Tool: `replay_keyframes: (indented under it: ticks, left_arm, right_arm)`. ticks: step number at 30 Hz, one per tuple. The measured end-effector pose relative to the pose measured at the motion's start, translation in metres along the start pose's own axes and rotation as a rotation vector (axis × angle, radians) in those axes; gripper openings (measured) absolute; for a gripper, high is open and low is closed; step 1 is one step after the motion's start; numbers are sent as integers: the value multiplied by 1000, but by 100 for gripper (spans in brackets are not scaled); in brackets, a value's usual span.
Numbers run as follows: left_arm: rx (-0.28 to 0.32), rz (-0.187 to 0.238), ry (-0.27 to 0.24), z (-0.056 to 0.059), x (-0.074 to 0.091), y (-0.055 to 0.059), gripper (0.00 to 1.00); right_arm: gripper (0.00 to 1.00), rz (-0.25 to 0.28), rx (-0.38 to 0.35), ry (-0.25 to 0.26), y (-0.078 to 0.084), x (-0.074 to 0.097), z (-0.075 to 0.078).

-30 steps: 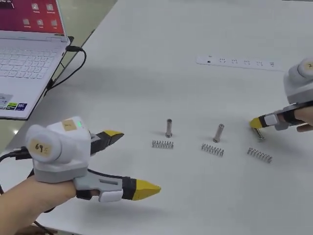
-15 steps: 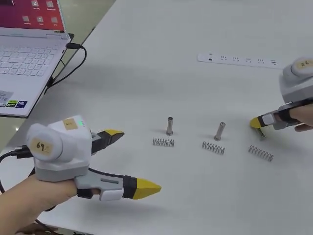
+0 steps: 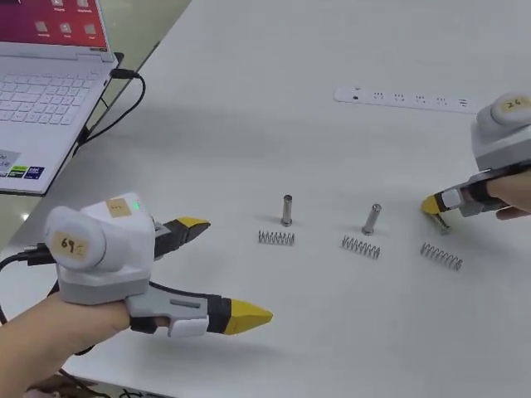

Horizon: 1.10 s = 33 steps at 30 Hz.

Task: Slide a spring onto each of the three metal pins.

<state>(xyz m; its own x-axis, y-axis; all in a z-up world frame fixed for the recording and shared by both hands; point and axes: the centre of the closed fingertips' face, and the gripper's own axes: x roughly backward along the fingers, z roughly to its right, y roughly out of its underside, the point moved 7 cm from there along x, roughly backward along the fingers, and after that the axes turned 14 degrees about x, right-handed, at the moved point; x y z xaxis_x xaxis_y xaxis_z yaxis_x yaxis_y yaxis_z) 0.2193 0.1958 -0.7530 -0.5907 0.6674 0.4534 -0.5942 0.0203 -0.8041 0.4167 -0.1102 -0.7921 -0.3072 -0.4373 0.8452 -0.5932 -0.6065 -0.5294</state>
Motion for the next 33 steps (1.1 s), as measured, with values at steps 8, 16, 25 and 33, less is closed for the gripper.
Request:
replay_keyframes:
  ticks: [8,16,25,33]
  left_arm:
    - [1,1,-1,0,0,0,94]
    - [1,2,0,0,-1,0,94]
    - [0,1,8,2,-3,1,93]
    - [-4,-2,10,2,-2,2,92]
  right_arm:
    - [5,5,14,6,3,1,-1]
    - [5,43,21,8,3,11,-3]
    - [5,79,41,8,5,20,-8]
    - [5,108,52,12,9,23,-14]
